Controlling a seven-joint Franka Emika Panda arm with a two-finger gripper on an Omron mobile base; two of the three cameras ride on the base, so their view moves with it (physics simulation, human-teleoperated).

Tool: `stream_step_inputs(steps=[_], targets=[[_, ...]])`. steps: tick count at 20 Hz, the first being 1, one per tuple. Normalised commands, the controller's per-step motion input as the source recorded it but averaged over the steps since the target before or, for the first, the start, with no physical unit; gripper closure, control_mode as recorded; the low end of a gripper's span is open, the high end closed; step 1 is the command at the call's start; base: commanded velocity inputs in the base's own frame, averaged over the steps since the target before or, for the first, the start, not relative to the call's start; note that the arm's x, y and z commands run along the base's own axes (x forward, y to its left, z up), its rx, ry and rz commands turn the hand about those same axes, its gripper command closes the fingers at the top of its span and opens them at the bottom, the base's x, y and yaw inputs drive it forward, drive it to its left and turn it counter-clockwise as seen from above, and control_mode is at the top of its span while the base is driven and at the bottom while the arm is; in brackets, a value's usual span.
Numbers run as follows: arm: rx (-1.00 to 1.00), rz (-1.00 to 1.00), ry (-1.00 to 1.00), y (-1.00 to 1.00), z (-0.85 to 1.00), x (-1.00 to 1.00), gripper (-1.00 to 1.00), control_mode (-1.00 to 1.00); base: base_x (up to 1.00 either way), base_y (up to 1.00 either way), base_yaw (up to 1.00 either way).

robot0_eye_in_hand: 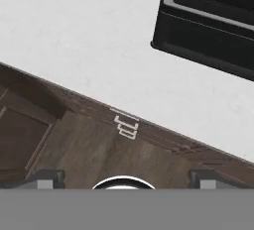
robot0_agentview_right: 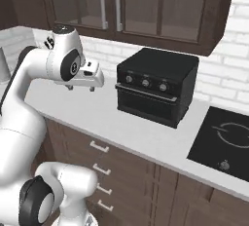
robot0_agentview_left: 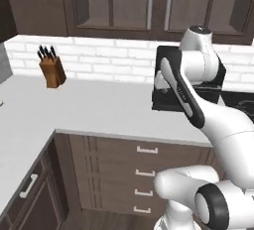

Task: Take a straw from the drawer in front and place it inside the glass cup on the dining counter.

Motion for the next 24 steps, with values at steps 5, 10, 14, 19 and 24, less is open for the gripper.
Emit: stream_step_inputs(steps=[5, 10, 14, 19, 24], targets=[[0.00, 0.00, 0.00, 0.00, 0.00, 0.00, -1.00, 1.00, -0.47, -0.37, 0.50], [0.00, 0.00, 0.00, 0.00, 0.00, 0.00, -1.00, 1.00, -0.37, -0.61, 0.55], [0.00, 0.00, 0.00, 0.00, 0.00, 0.00, -1.00, 1.00, -0.36, -0.55, 0.56], [0.00, 0.00, 0.00, 0.00, 0.00, 0.00, -1.00, 1.00, -0.19, -0.54, 0.55], [0.00, 0.00, 0.00, 0.00, 0.00, 0.00, -1.00, 1.00, 0.00, -0.66, 0.51]])
